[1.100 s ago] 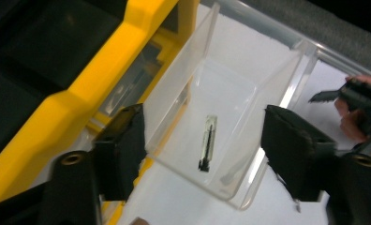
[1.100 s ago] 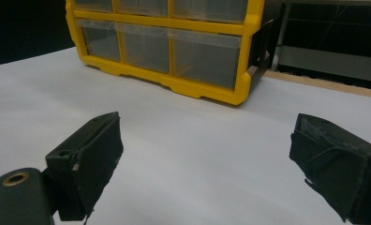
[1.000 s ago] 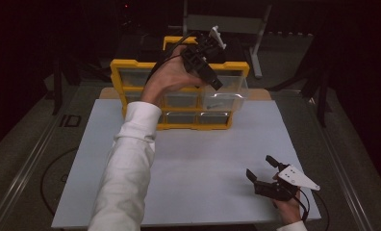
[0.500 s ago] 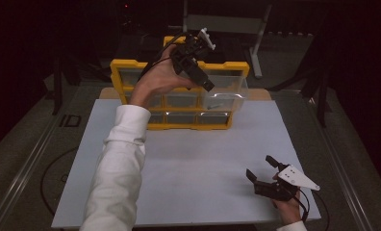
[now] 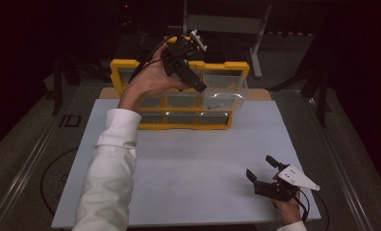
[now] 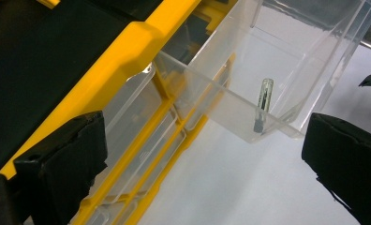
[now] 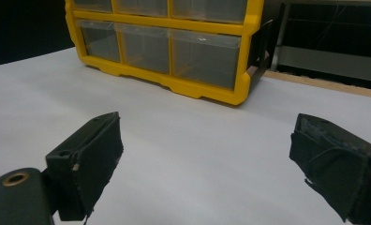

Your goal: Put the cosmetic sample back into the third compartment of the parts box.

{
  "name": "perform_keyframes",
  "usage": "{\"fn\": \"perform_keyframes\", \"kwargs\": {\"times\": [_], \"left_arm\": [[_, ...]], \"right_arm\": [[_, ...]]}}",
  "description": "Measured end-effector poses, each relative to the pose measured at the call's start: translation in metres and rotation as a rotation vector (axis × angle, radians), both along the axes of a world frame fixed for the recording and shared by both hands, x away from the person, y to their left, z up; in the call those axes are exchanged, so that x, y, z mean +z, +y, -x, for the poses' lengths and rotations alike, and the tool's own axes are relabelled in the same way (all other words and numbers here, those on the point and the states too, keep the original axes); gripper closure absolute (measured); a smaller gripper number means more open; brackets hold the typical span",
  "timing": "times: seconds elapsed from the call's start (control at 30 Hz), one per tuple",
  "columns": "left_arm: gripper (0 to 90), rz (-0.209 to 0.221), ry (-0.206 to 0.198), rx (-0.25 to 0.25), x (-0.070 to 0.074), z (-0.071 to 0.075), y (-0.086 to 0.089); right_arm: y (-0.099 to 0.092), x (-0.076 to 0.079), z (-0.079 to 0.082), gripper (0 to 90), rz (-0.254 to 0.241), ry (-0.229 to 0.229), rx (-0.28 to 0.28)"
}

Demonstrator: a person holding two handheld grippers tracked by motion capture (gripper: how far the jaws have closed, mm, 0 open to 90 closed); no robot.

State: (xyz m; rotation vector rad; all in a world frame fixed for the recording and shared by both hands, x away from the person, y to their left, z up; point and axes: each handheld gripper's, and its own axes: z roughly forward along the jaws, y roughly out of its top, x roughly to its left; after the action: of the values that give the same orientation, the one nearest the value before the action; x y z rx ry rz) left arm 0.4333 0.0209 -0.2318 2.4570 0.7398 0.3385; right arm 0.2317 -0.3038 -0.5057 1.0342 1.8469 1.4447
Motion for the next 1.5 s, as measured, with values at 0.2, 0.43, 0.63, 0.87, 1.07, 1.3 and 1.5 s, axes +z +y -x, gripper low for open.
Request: {"fn": "perform_keyframes", "kwargs": {"times": [0.2,0.43,0.63,0.87,1.07,1.3,1.5], "left_arm": [[1.2,-0.011,-0.001,-0.001,0.001,0.002,0.005],[1.4,0.009,0.004,0.006,-0.005,0.002,0.018],[1.8,0.027,0.009,0.019,-0.012,0.003,0.030],[2.0,0.029,0.017,0.019,-0.021,0.005,0.040],[2.2,0.019,0.025,0.007,-0.029,0.007,0.043],[2.7,0.021,0.026,-0.004,-0.038,0.010,0.045],[3.6,0.026,0.011,-0.029,-0.043,0.014,0.044]], "right_arm": [[0.000,0.000,0.000,9.3,-0.002,0.002,-0.001],[-0.001,0.000,-0.001,9.3,0.004,-0.006,-0.001],[0.000,0.000,0.000,9.3,0.001,-0.004,-0.002],[0.001,0.000,0.000,9.3,0.000,0.000,-0.005],[0.000,0.000,0.000,9.3,0.000,0.001,-0.005],[0.000,0.000,0.000,9.3,-0.002,-0.001,-0.003],[-0.001,0.000,0.000,9.3,-0.004,-0.001,-0.008]]}}
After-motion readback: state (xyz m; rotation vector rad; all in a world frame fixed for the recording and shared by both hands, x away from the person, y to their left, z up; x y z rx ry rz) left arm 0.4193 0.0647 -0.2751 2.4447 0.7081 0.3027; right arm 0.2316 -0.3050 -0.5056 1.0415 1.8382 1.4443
